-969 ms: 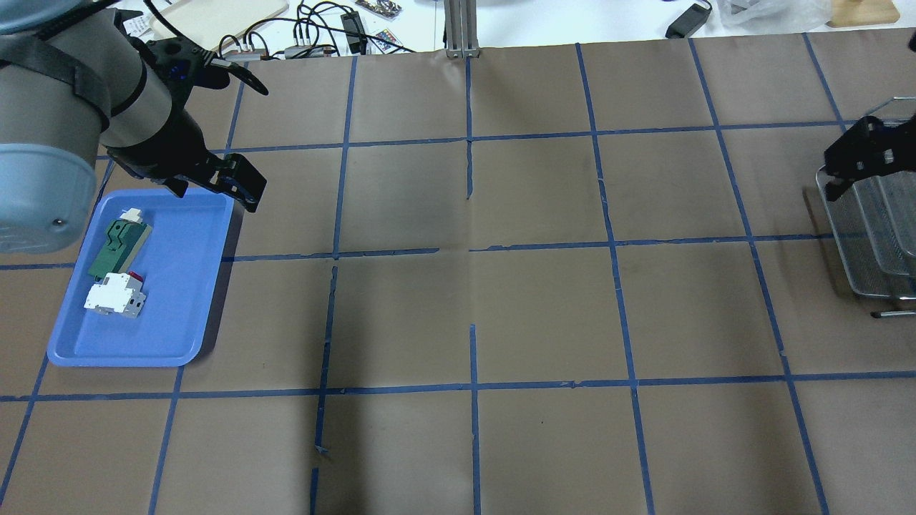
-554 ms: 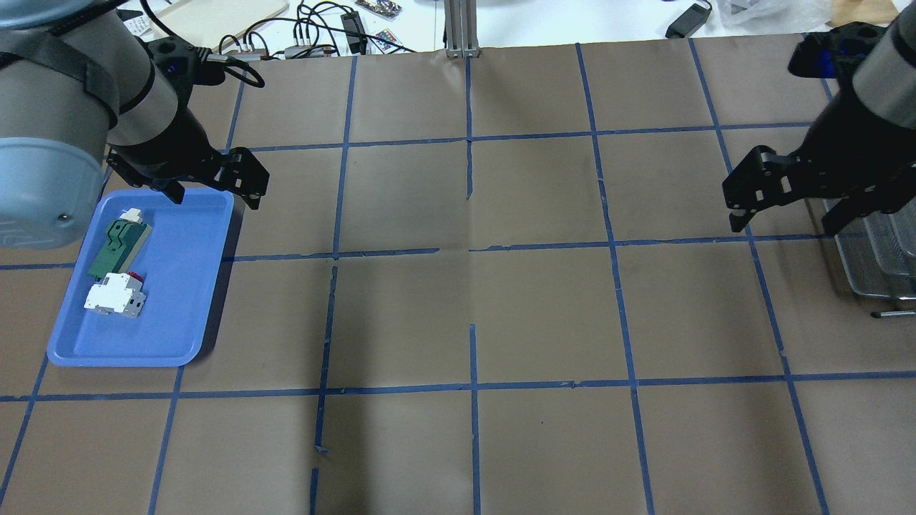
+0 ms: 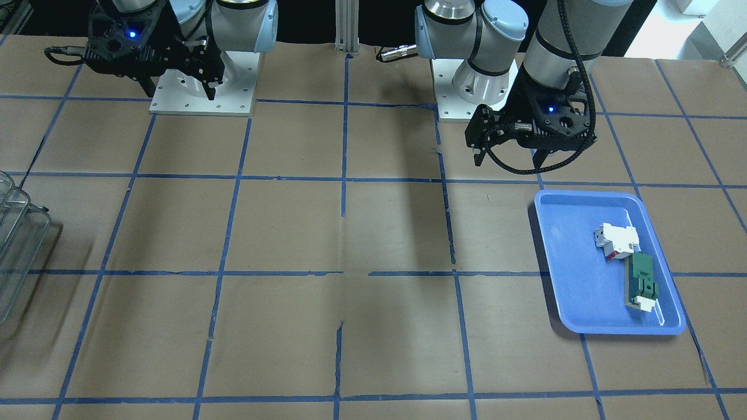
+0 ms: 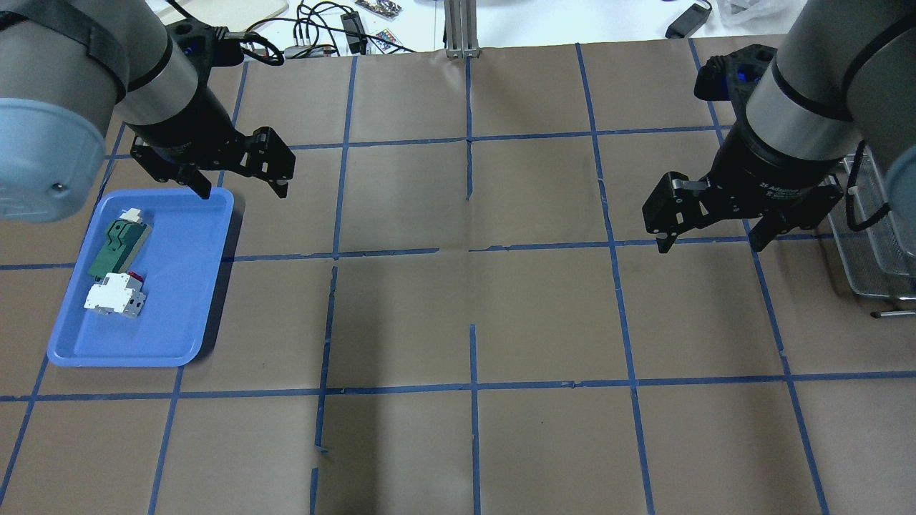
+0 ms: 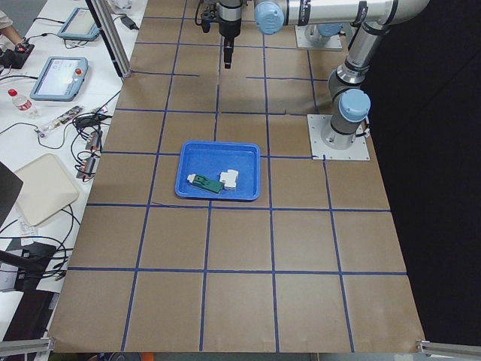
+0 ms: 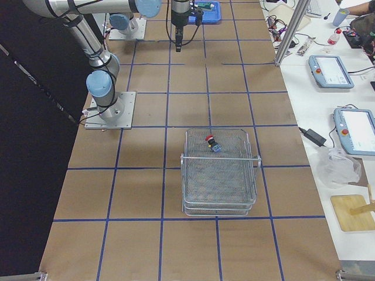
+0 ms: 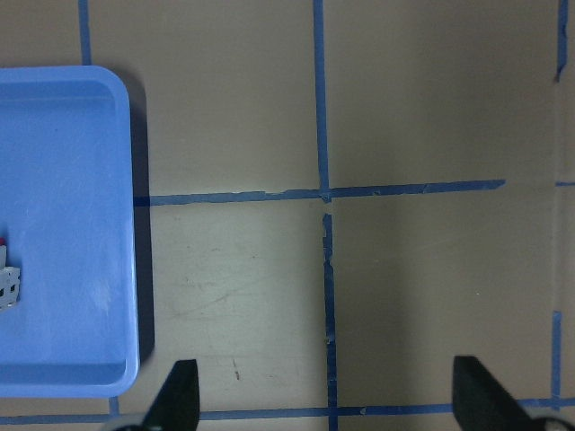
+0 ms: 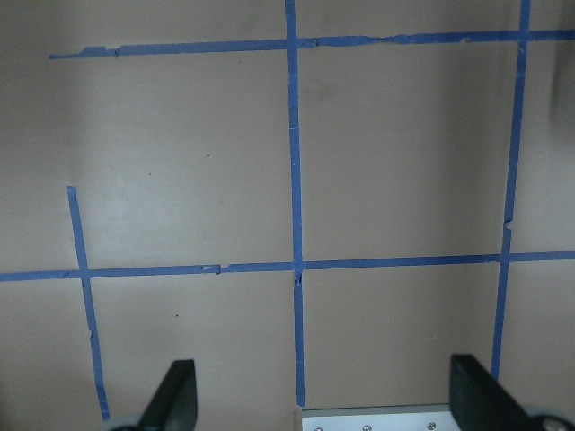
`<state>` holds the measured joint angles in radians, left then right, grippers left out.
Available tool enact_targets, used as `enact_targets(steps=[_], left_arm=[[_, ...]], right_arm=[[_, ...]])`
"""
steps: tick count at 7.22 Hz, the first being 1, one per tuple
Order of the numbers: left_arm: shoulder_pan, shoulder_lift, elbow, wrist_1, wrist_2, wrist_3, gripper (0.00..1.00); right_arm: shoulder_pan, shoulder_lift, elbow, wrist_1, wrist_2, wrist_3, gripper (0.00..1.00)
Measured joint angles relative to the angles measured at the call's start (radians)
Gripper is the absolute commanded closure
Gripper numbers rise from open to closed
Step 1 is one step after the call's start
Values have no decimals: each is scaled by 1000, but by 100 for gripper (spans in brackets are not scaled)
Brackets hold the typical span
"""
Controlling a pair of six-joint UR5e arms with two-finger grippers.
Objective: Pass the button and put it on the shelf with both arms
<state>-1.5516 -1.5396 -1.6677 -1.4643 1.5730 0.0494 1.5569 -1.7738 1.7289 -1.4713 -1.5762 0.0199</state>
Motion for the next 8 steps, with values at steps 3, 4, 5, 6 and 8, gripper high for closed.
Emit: enact_targets(steps=[3,4,5,6,8], left_arm=[[-1,-2,5,-9,-2,6,0],[0,-1,5,-8,0,11,0],[2,0,4,-8,2,14,0],[3,1,4,-8,3,15,0],[5,2,3,-7,4,17,0]], right_arm=[[-2,82,-79,1,-1,14,0],[-1,100,-94,5,-1,18,0],[1,105,-97,9,-1,19,0],[1,106,-97,12,-2,20,0],[2,105,-97,16,-7,19,0]])
